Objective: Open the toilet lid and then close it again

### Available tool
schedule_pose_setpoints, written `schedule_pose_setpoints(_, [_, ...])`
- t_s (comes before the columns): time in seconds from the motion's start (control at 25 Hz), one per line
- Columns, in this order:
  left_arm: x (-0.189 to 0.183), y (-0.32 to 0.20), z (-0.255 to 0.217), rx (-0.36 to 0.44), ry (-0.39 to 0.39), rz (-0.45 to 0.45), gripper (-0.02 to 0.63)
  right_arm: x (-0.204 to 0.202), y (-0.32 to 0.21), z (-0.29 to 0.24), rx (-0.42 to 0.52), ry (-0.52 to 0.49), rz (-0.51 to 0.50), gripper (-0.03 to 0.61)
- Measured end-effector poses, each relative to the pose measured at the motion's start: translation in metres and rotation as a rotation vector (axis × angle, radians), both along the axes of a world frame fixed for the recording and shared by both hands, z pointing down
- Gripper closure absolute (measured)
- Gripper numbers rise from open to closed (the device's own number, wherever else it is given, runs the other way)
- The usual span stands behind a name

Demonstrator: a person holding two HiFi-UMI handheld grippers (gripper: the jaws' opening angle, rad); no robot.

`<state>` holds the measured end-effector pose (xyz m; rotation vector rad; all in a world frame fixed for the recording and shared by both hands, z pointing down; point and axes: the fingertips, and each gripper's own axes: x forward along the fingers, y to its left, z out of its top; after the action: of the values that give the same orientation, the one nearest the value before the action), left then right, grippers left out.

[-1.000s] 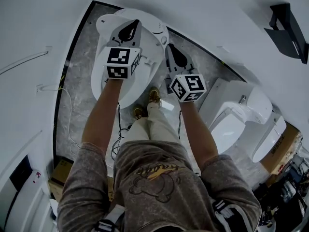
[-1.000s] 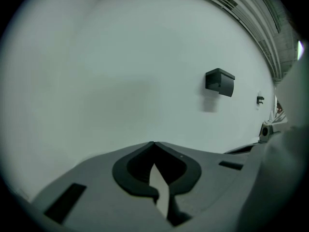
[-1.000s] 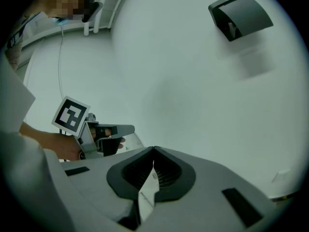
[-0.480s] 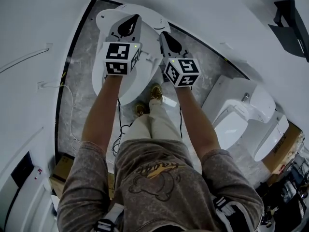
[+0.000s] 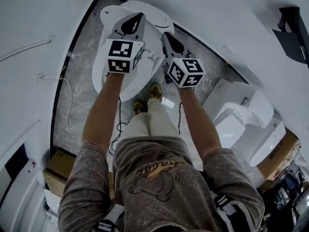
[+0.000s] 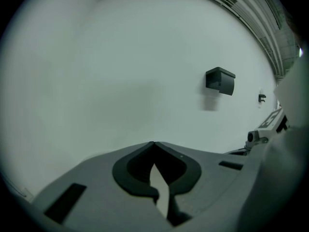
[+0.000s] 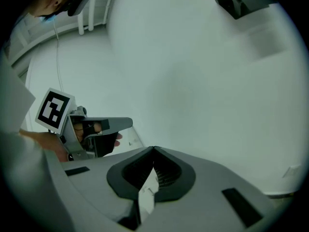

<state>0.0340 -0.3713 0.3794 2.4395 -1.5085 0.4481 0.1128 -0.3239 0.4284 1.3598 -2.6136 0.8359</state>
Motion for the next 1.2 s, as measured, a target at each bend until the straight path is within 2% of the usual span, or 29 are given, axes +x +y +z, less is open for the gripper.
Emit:
schedule_pose_setpoints(0.36, [-0.019,0.039,-0.010,0.021,0.011,-0.001,0.606,-0.017,0.034,-0.008,0.020,-0.001,0.006,0.552])
schedule_pose_setpoints(0.64, [-0.048,0.095,-0.013,0.045,0.011,0.051,0.606,-0.040,0.084,-0.011,0.064,-0.018,0.114,0.552])
schedule_pose_setpoints(0.84, [-0.068,0.142,-0.009,0.059,0.000,0.080,0.606,-0.057,0.125,-0.006,0.075,-0.013,0.145,0.552])
schedule_pose_setpoints(1.2, [-0.106,0.225,0.015,0.039,0.005,0.036,0.606,-0.092,0.198,0.015,0.102,0.056,0.101,0.552])
